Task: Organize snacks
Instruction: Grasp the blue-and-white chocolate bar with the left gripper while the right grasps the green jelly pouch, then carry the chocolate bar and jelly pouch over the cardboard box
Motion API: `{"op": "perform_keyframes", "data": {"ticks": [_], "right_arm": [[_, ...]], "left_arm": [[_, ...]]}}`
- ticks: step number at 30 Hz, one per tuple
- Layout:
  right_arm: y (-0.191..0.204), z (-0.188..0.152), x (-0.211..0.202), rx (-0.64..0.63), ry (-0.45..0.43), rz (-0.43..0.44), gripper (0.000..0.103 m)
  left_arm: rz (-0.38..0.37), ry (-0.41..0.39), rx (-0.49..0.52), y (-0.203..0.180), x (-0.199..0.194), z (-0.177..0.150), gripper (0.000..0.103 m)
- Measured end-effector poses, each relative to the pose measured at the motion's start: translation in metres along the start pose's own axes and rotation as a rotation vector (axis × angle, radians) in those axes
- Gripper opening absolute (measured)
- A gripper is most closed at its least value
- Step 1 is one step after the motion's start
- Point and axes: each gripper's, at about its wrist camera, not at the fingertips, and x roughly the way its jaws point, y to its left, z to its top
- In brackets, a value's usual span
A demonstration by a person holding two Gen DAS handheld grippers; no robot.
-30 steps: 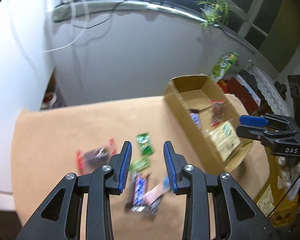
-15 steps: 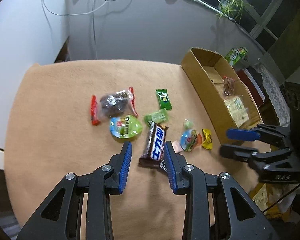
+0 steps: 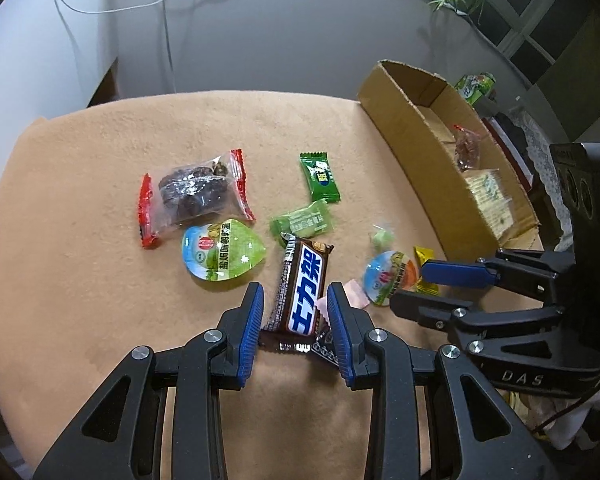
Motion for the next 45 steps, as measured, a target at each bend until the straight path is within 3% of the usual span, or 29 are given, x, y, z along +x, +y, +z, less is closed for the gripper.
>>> {"op": "perform_keyframes", "data": {"ticks": [10, 24, 28, 45], "right_arm": [[0.003, 0.004, 0.023, 0.005, 0.023, -0.024, 0.046], [0.005, 0.009, 0.032, -0.020, 0.025, -0.032, 0.041], [0.004, 0.008, 0.028, -0.013, 0.020, -0.019, 0.030], [-0.013, 0.006, -0.014, 0.021, -0.055, 0.063, 0.029]], "left_arm": [[-0.003, 0.052, 0.027, -0.005, 0.025, 0.006, 0.029], [0.018, 0.045, 0.055, -0.004, 0.030, 0.007, 0.028], [0.023, 0.037, 0.038, -0.003, 0.027, 0.007, 0.028], [0.006, -0.021, 0.008, 0.002, 0.007, 0.003, 0.027]]}}
